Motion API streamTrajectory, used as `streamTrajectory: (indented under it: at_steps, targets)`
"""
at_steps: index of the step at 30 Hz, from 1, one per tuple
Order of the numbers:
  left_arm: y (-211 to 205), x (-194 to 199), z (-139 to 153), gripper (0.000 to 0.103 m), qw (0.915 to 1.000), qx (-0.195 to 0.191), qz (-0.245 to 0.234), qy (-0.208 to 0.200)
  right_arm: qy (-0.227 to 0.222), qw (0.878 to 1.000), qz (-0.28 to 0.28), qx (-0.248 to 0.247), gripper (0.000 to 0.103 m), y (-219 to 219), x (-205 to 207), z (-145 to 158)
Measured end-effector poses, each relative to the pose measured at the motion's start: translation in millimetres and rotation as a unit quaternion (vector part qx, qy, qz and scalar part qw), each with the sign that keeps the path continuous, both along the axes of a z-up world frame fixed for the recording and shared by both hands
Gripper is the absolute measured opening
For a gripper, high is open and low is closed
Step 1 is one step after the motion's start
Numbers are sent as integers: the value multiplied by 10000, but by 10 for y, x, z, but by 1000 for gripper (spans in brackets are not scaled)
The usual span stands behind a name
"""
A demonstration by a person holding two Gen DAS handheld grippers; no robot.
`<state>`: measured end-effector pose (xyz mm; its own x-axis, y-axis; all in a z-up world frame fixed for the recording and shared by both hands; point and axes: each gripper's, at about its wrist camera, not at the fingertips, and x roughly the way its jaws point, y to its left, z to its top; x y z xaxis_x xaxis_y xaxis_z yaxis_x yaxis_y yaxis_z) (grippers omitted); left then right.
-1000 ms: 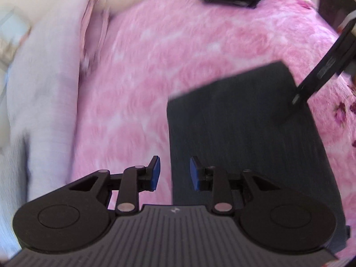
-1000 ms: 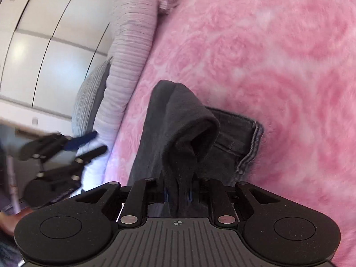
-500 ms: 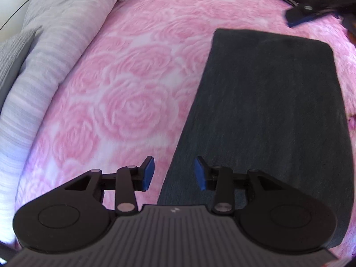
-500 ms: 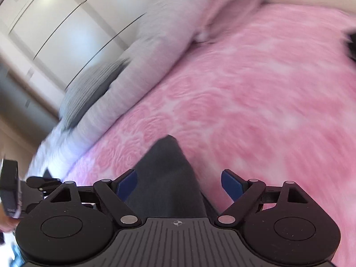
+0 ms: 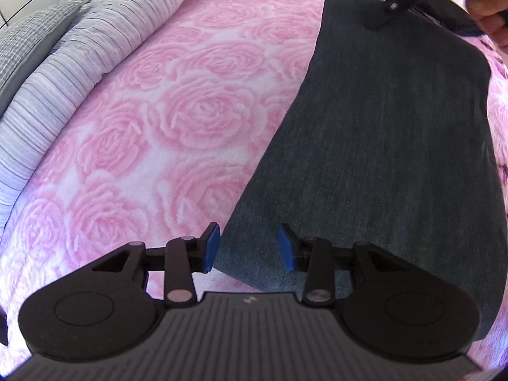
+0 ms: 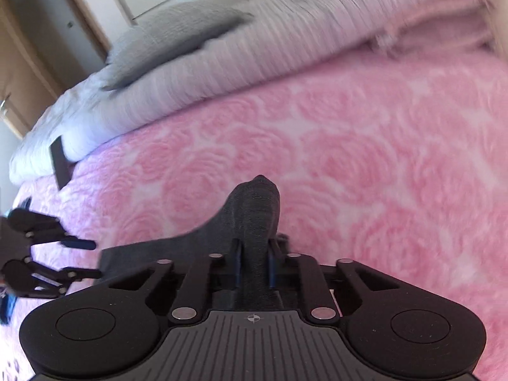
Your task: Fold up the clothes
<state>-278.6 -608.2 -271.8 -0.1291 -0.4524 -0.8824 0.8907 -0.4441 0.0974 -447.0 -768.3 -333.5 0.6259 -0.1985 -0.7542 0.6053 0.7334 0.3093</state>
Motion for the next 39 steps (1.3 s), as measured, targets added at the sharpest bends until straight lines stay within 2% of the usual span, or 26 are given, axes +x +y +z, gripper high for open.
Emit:
streamTrajectory:
  at_steps: [4, 6, 7, 9, 10, 13, 17, 18, 20, 23, 25, 27, 29, 32, 33, 35, 39]
  targets:
    - [63, 88, 50, 35, 9998, -78, 121, 149, 11, 9992, 330, -245, 10, 335, 173, 233]
    - [126, 111, 81, 35, 9998, -139, 78, 116, 151, 9987, 355, -345, 11, 401, 248, 188]
    - [164, 127, 101, 35, 9998, -180, 66, 91, 241, 9987, 254, -360, 15, 386, 252, 127]
    - [245, 182, 127, 35, 9996, -213, 144, 95, 400, 9989, 19, -243, 40, 287, 236, 0]
    - [285, 211, 139, 35, 9995, -226, 188, 101, 457, 9989, -61, -102, 43, 220, 214, -68]
    - [396, 287, 127, 35, 9991, -185, 357, 107, 478, 9986, -20, 229, 43, 48, 105, -208]
    - [489, 258, 71, 35, 9988, -102, 453, 167, 709, 9949, 115, 715, 41, -140, 15, -334]
    - [507, 222, 67, 35, 9990, -114, 409, 170, 723, 9946, 112, 729, 18, -150, 10, -302]
    - [553, 146, 74, 35, 9994, -178, 268, 163, 658, 9958, 232, 593, 9, -65, 52, -130]
    - [665, 87, 128, 35, 9994, -279, 181, 90, 434, 9968, 592, 322, 9, 316, 235, 307]
    - [829, 166, 233, 35, 9985, -379, 386, 70, 221, 9940, 1024, 303, 9, 731, 431, 599]
    - [1075, 342, 364, 35, 9963, -424, 747, 37, 86, 9870, 1582, 252, 9, 1236, 675, 836]
    - [1350, 553, 492, 35, 9926, -419, 1138, -24, -202, 9762, 2098, 505, 9, 1699, 918, 1006]
    - [1602, 792, 584, 35, 9856, -338, 1658, -75, -965, 9491, 2818, 1028, 8, 2150, 1199, 1198]
    - [1628, 823, 582, 35, 9842, -327, 1739, -96, -1108, 9473, 2769, 1170, 8, 2107, 1209, 1176]
    - [1638, 836, 561, 35, 9828, -327, 1815, -110, -1216, 9538, 2351, 1419, 8, 1830, 1129, 1020]
    - [1433, 592, 430, 35, 9877, -413, 1506, 75, -1214, 9681, 1382, 1704, 8, 1103, 864, 696]
